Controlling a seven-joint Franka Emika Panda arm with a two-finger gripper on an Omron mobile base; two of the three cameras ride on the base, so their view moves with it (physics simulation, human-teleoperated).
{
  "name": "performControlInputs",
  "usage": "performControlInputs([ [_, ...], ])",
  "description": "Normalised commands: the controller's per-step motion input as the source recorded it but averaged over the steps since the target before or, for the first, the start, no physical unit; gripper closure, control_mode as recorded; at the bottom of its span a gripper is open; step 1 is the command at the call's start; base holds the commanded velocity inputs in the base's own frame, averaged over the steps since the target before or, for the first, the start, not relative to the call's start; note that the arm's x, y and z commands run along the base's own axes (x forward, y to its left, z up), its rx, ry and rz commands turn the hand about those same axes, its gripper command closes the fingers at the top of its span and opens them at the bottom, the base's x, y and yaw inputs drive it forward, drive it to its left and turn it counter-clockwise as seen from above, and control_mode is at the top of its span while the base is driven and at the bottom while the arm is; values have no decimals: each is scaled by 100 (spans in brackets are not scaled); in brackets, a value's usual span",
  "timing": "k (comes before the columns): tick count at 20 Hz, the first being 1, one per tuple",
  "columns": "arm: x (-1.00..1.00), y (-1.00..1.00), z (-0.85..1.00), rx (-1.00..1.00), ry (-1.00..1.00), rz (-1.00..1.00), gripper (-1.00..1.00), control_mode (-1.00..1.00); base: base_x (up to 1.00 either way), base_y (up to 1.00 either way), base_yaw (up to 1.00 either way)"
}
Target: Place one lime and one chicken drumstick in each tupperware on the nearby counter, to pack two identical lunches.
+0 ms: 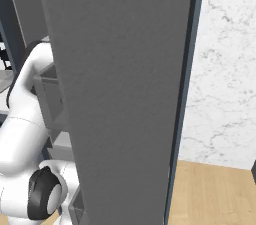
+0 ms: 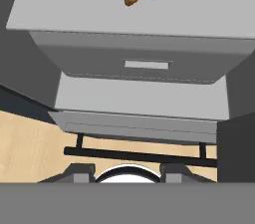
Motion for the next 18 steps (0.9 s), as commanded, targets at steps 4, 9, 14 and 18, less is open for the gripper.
performControlInputs([
  [4, 0, 0, -1, 0, -1, 0, -100, -100, 0, 0, 0],
  [9, 0, 4, -43, 0, -9, -3, -100, -100, 0, 0, 0],
  [14, 11, 1, -28, 1, -13, -10, -100, -100, 0, 0, 0],
  [18, 19, 0, -9, 1, -12, -12, -100, -100, 0, 0, 0],
])
